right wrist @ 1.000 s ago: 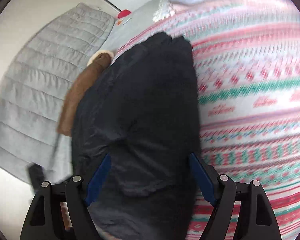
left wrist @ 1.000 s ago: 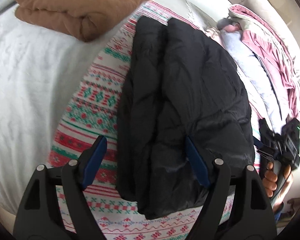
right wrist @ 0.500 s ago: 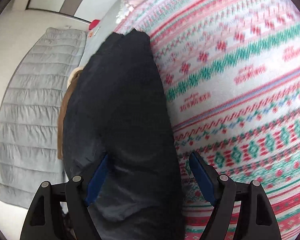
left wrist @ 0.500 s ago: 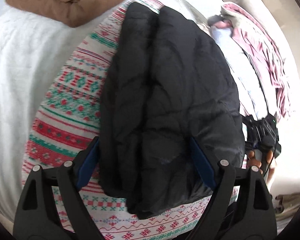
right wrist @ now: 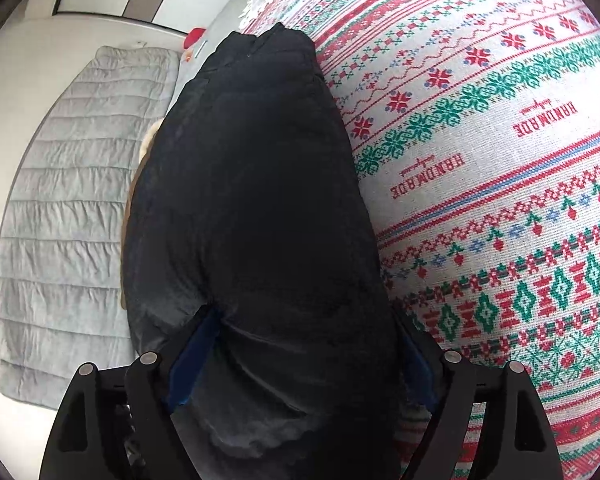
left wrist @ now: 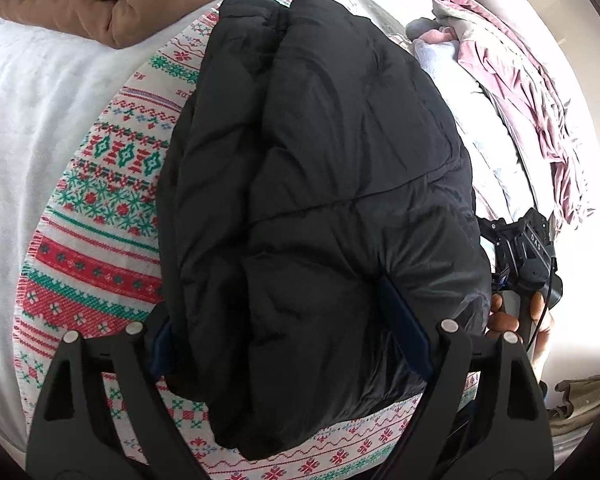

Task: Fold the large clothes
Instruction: 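Grasp the folded jacket bundle with the left tool while the right tool grips its other side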

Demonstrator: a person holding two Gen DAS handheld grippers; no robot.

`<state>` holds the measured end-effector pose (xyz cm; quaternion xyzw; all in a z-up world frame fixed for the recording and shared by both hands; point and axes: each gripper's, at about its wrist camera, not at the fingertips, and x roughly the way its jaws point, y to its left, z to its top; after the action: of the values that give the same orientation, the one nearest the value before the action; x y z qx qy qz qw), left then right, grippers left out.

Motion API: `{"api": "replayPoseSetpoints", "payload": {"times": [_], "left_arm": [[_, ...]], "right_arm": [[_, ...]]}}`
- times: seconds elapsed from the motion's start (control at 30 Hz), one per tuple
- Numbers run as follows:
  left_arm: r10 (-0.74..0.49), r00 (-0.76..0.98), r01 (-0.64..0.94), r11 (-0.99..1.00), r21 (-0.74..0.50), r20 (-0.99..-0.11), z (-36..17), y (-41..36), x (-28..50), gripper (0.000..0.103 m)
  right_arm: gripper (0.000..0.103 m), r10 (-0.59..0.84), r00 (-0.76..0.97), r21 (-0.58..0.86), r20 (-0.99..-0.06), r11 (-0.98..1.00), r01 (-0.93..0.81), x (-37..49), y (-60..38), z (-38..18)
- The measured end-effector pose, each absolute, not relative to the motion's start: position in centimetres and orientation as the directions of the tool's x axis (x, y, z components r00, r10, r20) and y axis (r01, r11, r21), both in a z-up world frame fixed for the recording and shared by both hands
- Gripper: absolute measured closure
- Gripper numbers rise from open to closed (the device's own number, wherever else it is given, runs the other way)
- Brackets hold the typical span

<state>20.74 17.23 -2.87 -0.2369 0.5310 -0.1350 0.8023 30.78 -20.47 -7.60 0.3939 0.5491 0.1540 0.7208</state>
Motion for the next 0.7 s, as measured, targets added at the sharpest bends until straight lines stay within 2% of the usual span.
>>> {"api": "replayPoseSetpoints", "payload": {"times": [0.23,0.3,0.33,0.4,0.43,0.47,0.5,0.6,0.7], "left_arm": [[-0.476,0.409,-0.060,0.837,-0.543,-0.779,-3.2,17.6,20.8,0.017],[-0.474,0.411,-0.063,0.837,-0.543,-0.779,-3.3,17.6,21.0,0.018],[-0.469,0.414,-0.059,0.842,-0.537,-0.780,-3.2,17.5,21.0,0.021],[-0.449,0.426,-0.038,0.858,-0.512,-0.785,-2.7,17.0,21.1,0.038],[-0.442,0.436,-0.029,0.864,-0.503,-0.784,-2.3,16.8,21.0,0.043],[-0.441,0.444,-0.020,0.865,-0.501,-0.780,-2.1,16.7,21.0,0.054],[-0.436,0.453,-0.016,0.868,-0.496,-0.778,-1.8,16.6,20.9,0.059],[-0.424,0.458,-0.016,0.875,-0.485,-0.781,-1.7,16.5,20.9,0.062],[-0.432,0.451,-0.038,0.865,-0.500,-0.781,-2.1,16.7,21.1,0.059]], "right_arm": [[0.017,0.629,0.361,0.713,-0.688,0.678,0.178,30.8,-18.8,-7.0],[0.024,0.605,0.370,0.688,-0.704,0.710,0.149,30.8,-17.7,-6.5],[0.027,0.595,0.375,0.677,-0.711,0.723,0.135,30.7,-17.1,-6.0],[0.039,0.569,0.389,0.649,-0.725,0.753,0.107,30.6,-16.4,-5.2],[0.041,0.550,0.401,0.627,-0.732,0.774,0.083,30.4,-15.9,-4.6],[0.046,0.537,0.410,0.611,-0.738,0.789,0.067,30.3,-15.1,-4.1],[0.051,0.521,0.420,0.593,-0.743,0.804,0.051,30.2,-14.6,-3.6],[0.058,0.468,0.453,0.525,-0.759,0.851,0.000,29.7,-13.1,-2.2],[0.059,0.432,0.468,0.478,-0.771,0.878,-0.023,29.5,-11.9,-1.3]]}}
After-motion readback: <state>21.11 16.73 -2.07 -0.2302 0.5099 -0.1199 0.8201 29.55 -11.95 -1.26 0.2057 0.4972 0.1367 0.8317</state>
